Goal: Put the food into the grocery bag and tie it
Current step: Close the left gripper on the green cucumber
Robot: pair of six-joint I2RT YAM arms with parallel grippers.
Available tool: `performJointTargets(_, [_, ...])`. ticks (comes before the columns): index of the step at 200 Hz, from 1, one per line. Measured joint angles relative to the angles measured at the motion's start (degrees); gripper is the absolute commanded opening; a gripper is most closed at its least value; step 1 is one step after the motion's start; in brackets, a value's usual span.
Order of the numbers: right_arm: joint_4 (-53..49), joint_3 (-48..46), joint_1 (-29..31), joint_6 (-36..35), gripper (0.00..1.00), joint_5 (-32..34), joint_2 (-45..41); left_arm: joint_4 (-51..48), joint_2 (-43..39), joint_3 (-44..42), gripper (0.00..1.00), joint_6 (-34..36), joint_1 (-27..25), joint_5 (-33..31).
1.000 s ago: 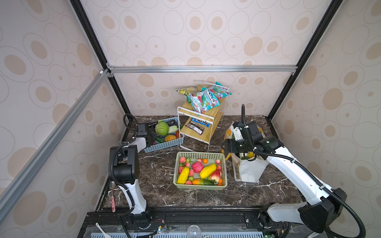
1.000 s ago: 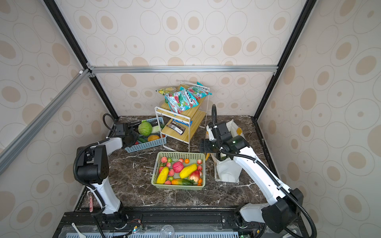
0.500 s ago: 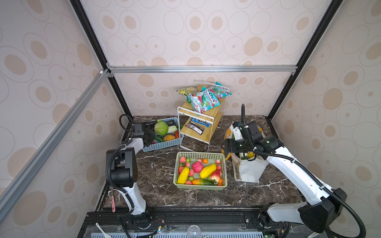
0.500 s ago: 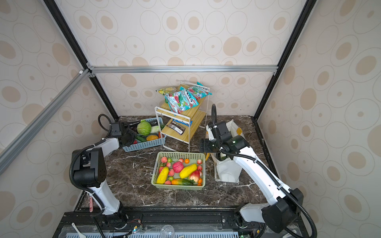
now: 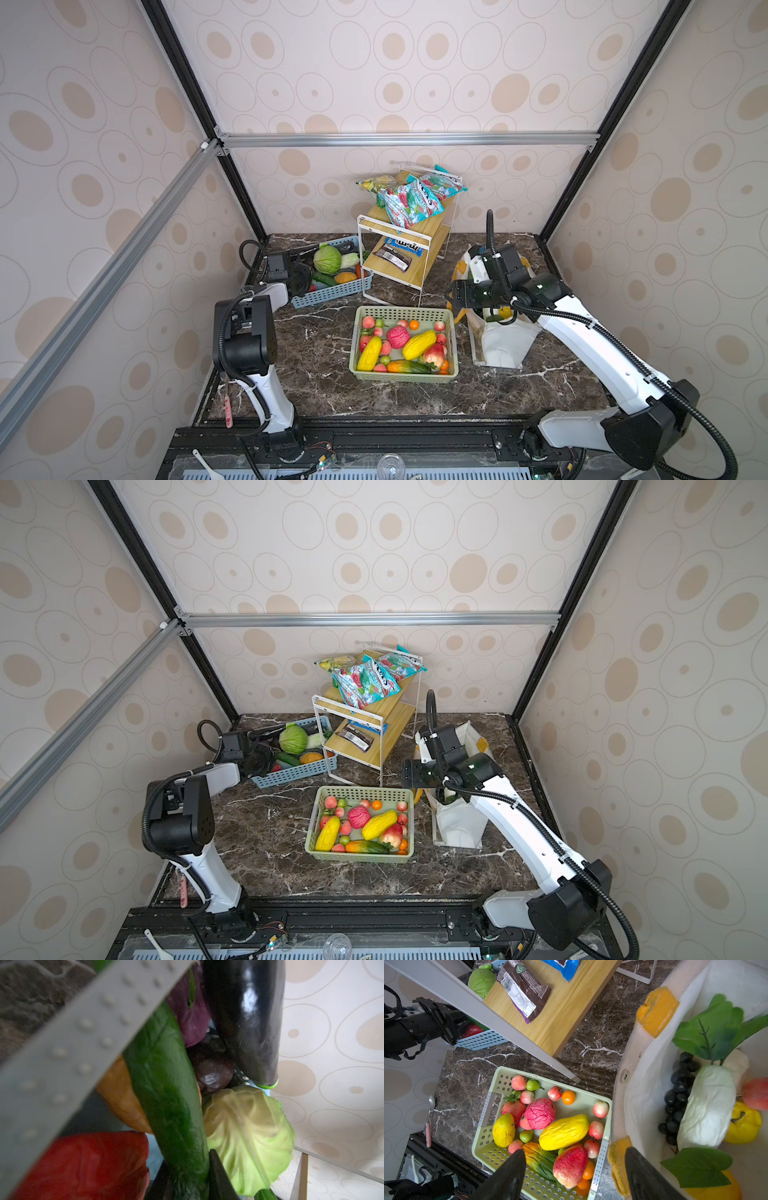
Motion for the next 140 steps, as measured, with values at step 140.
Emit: performJointTargets(140, [0.13, 0.0, 1.4, 0.04, 0.78, 0.22, 0.5, 8.5, -0.74, -2.84, 0.25, -5.57, 2.58, 9.86])
